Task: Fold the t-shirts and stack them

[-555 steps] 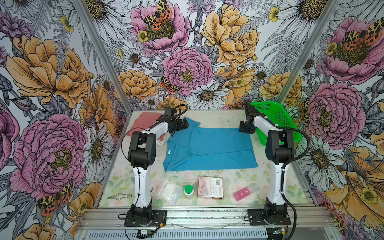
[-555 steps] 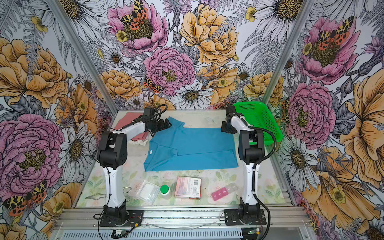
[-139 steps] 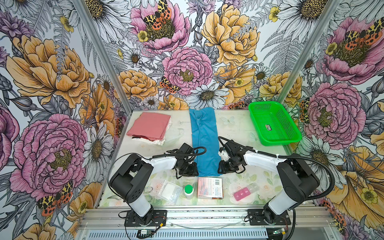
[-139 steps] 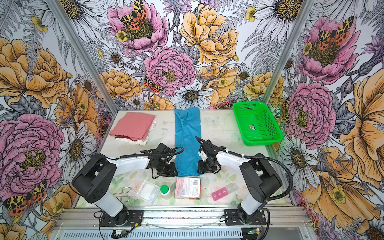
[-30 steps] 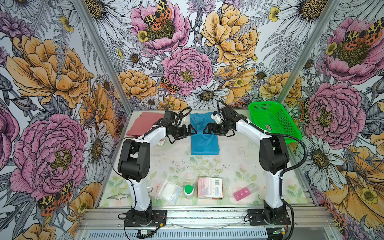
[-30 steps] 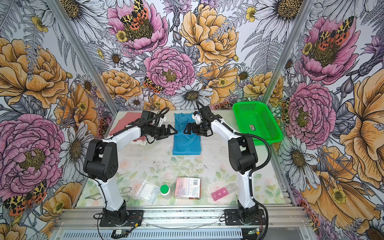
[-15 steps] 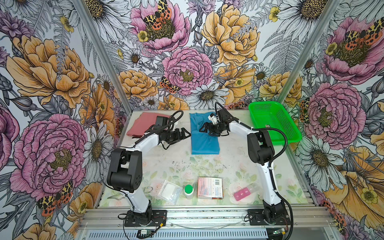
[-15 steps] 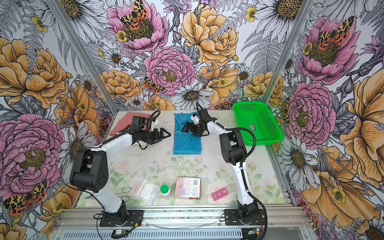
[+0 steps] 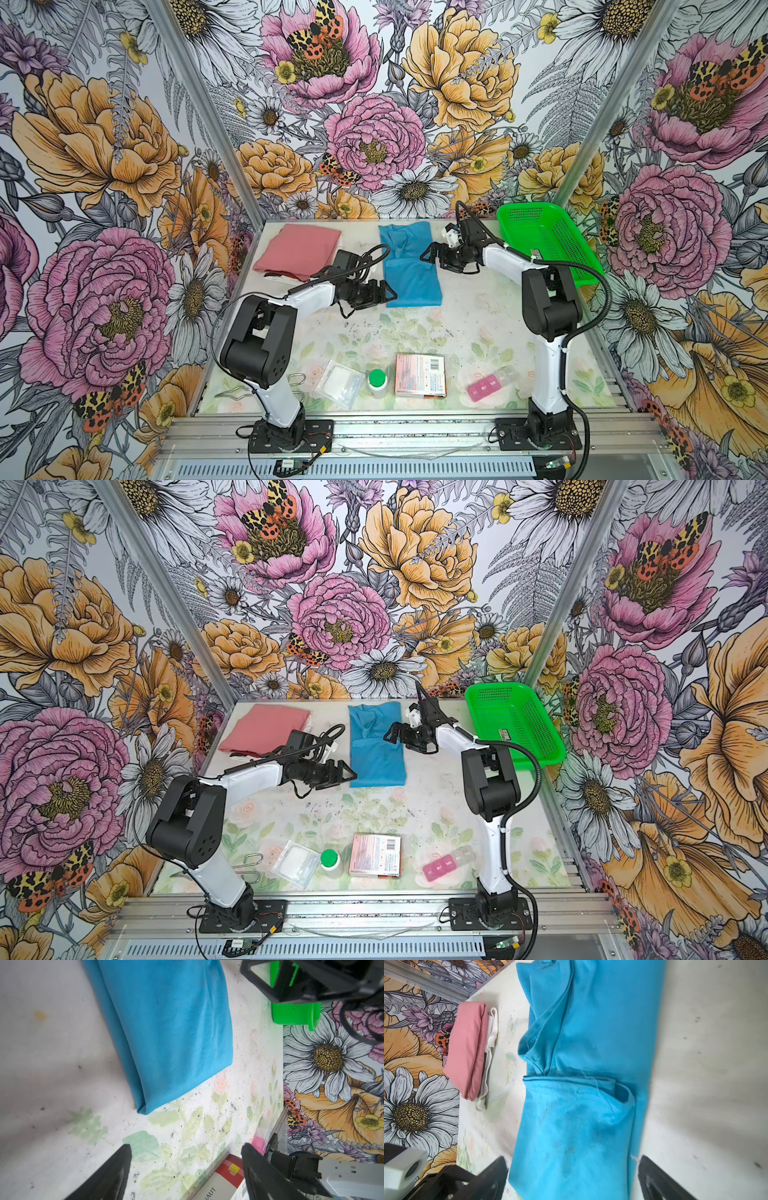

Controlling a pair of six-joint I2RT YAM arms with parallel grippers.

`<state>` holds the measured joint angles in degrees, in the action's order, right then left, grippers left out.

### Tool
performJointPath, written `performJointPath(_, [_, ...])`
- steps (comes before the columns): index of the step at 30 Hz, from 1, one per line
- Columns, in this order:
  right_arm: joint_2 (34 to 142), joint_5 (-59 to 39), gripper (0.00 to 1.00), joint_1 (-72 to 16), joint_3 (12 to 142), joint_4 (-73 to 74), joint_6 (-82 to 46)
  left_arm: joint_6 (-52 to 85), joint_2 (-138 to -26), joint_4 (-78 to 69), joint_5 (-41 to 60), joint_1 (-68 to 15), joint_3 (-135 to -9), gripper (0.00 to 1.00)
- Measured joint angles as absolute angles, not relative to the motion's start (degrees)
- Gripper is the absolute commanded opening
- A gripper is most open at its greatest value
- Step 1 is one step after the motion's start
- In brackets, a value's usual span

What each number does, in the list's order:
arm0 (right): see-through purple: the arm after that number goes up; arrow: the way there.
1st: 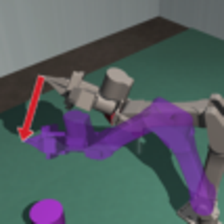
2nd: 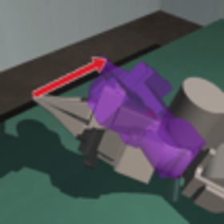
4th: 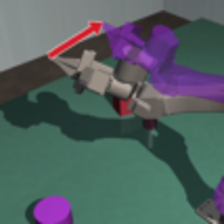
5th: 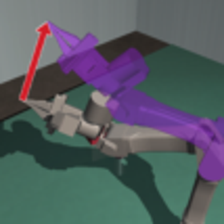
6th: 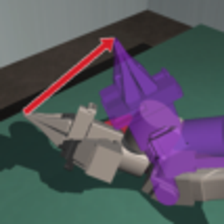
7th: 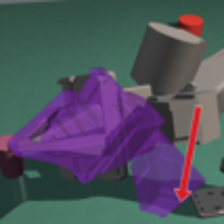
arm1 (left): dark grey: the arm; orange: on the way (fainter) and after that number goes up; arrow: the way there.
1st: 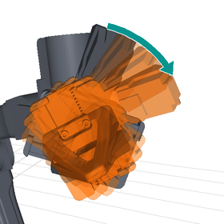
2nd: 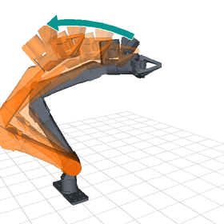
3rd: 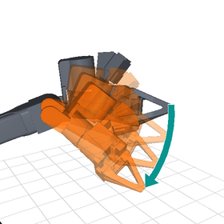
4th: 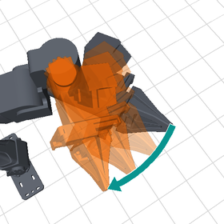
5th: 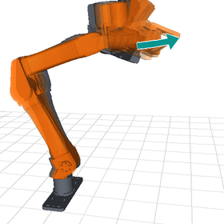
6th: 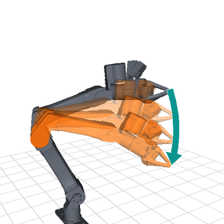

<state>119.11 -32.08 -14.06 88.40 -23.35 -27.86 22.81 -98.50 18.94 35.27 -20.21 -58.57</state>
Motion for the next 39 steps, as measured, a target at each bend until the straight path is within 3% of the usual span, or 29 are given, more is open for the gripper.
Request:
performJointPath(4, [111.2,-30.7,0.93,-14.2,78.0,-22.9,-26.1,23.7,-100.3,16.4,34.2,-21.5,-58.1,0.46])
performJointPath(8, [106.2,-29.8,0.83,-15.6,68.6,-23.2,-24.1,24.1,-102.8,15.2,33.1,-22.5,-58.2,0.35])
performJointPath(15, [104.7,-29.0,0.65,-17.6,62.6,-23.7,-21.9,24.1,-104.6,14.1,29.9,-23.2,-58.2,0.32])
performJointPath(21, [104.9,-28.5,0.50,-17.8,62.2,-22.8,-21.6,24.5,-106.8,14.0,28.3,-23.2,-58.2,0.19])
performJointPath(24, [105.5,-28.5,0.48,-17.9,62.1,-21.8,-21.6,24.8,-106.8,13.9,28.0,-23.2,-58.2,0.21])
performJointPath(29, [107.0,-28.6,0.41,-18.3,62.1,-20.7,-21.8,25.7,-106.6,12.3,28.2,-23.2,-58.4,0.60])
performJointPath(31, [107.2,-28.5,0.37,-18.4,62.1,-20.2,-22.1,26.2,-106.5,10.9,28.4,-23.1,-58.5,0.67])
performJointPath(34, [107.7,-28.5,0.31,-18.4,62.1,-19.4,-22.4,26.9,-106.5,9.3,28.5,-22.6,-58.4,0.68])
performJointPath(39, [108.6,-28.5,0.18,-18.4,62.2,-17.6,-23.5,27.7,-106.8,8.9,27.9,-22.2,-58.0,0.47])
